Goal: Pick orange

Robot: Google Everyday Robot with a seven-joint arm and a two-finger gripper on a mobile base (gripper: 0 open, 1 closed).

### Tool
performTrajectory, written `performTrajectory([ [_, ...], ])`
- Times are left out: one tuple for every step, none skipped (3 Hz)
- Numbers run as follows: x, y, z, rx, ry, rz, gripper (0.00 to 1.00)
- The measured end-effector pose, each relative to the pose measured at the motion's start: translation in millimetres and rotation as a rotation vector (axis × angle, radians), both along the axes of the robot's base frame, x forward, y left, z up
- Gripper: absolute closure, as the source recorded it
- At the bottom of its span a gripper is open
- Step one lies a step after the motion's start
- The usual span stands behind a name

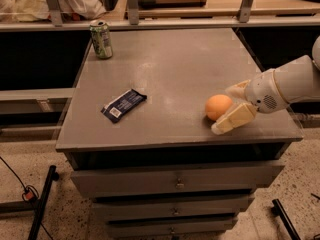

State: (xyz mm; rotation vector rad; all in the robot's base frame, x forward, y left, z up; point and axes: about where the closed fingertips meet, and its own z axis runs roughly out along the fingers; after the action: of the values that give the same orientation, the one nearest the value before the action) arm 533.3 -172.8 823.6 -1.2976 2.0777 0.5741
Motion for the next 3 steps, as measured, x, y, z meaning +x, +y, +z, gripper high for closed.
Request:
performTrajectory([
  [-3,15,3,0.035,0.004,0.034,0.41],
  [-7,28,4,0.036,0.017,0.063,0.64],
  [-8,38,23,0.053,0.003,0.091,0.86],
])
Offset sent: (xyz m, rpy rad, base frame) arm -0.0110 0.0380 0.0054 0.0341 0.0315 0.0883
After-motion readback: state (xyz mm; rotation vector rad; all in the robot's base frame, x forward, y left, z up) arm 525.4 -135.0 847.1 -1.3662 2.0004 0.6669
